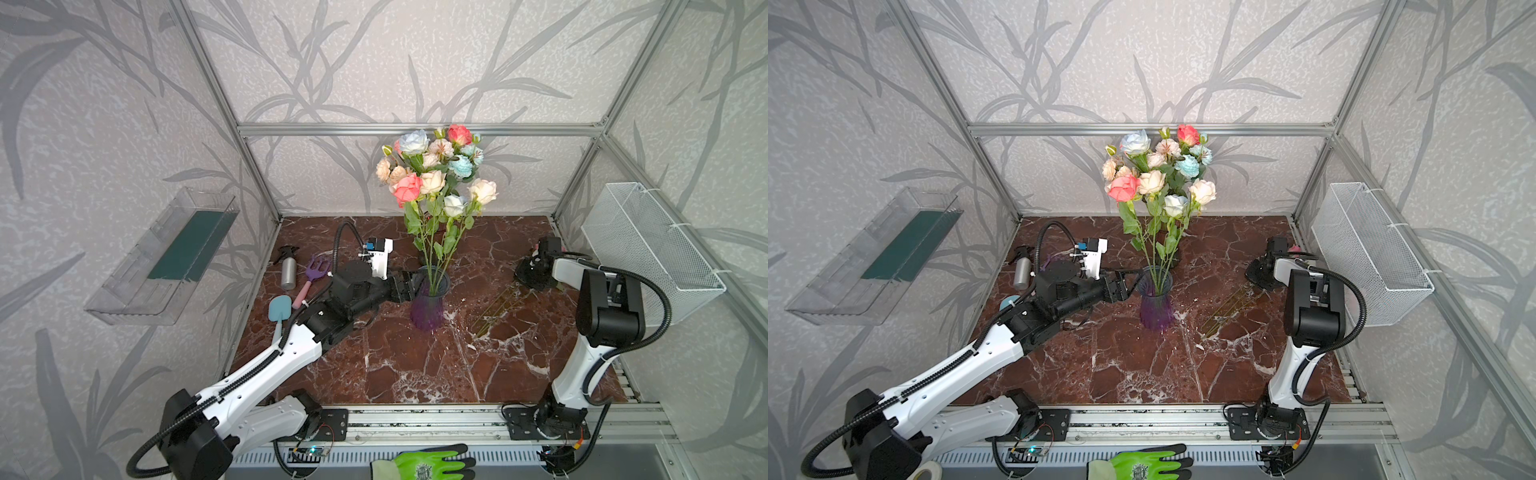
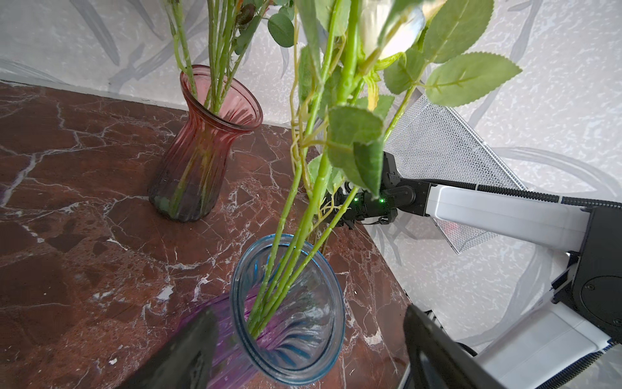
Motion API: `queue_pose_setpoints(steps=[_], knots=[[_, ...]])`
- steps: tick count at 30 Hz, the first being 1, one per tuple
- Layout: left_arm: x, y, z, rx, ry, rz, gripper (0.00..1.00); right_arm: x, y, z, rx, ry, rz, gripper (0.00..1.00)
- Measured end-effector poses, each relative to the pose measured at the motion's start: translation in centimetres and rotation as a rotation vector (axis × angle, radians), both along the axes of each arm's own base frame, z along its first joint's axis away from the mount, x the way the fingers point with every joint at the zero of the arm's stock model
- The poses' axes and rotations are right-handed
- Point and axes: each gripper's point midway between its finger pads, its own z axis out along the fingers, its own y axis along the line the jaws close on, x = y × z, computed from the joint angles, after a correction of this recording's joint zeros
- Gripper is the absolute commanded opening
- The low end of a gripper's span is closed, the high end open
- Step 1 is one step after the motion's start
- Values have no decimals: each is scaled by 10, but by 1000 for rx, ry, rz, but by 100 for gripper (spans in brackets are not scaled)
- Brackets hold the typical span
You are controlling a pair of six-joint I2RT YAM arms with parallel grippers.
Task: Arrange flowers in a vase
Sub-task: Pick up the flowers from the top-right of the table, then place the flowers at the top-right of the table.
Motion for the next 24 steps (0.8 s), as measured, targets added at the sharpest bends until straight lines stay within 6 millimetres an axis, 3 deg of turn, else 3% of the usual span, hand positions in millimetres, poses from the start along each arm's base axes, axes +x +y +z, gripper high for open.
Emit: queue_pose_setpoints(steps=[6,12,17,24], knots=[[0,1,0,1,-1,4,87,1,12,1,28,-6,26,1],[0,3,2,8,-12,10,87,8,59,12,67,-53,136,0],[1,4,2,15,-18,14,87,15,96,46,107,-151,209,0],[1,5,0,25,-19,20,87,11,110,98,178,-308,220,0]])
